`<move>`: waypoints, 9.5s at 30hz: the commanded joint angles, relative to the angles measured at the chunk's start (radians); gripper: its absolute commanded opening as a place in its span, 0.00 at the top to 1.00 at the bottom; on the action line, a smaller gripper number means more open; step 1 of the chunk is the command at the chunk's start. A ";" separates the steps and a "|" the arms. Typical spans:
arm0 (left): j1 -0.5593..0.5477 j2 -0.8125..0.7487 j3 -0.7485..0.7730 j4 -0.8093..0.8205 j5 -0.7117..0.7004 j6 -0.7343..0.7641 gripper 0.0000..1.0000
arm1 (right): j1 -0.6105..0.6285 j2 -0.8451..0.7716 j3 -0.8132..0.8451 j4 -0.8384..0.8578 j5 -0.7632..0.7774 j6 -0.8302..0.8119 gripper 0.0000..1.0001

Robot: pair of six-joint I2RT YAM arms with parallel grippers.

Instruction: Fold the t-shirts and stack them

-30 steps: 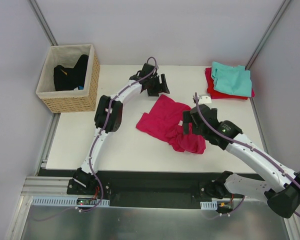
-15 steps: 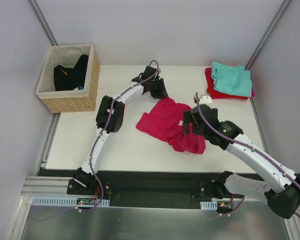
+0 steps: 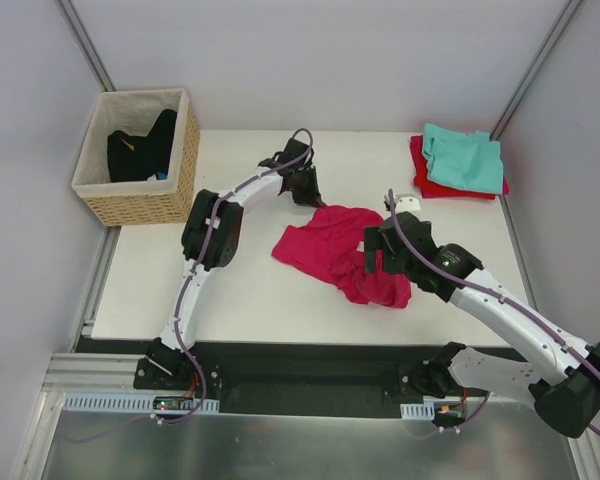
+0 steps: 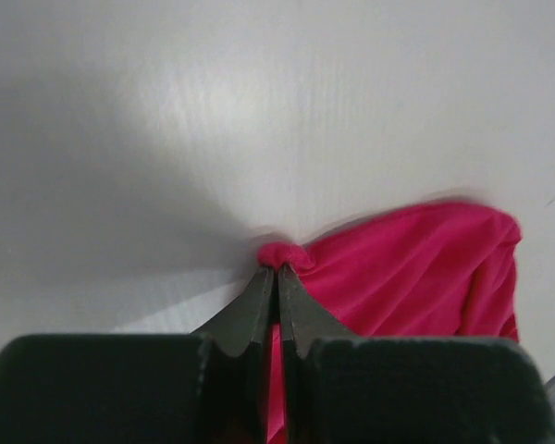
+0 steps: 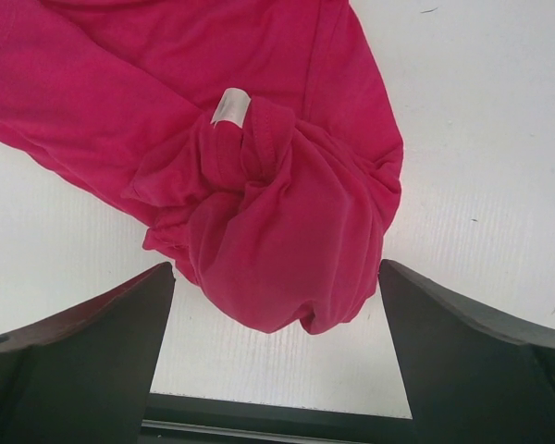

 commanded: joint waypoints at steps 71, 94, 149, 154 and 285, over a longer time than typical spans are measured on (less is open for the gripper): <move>-0.239 -1.893 -0.311 -0.761 -0.817 0.018 1.00 | 0.319 0.724 0.466 0.210 -0.239 0.006 0.02; -0.097 -0.393 0.709 -0.012 0.318 -0.116 1.00 | 0.340 -0.106 0.032 -0.075 0.511 0.315 0.03; -0.083 -1.720 -0.830 -0.167 -0.543 0.166 1.00 | 0.397 0.073 -0.031 -0.005 0.350 0.319 0.03; -0.078 -1.752 -0.767 -0.230 -0.700 0.183 1.00 | 0.397 0.136 -0.055 0.026 0.284 0.330 0.03; -0.101 -1.867 -0.613 0.149 -0.209 0.255 1.00 | 0.273 -0.263 0.870 0.052 -0.120 -0.415 0.99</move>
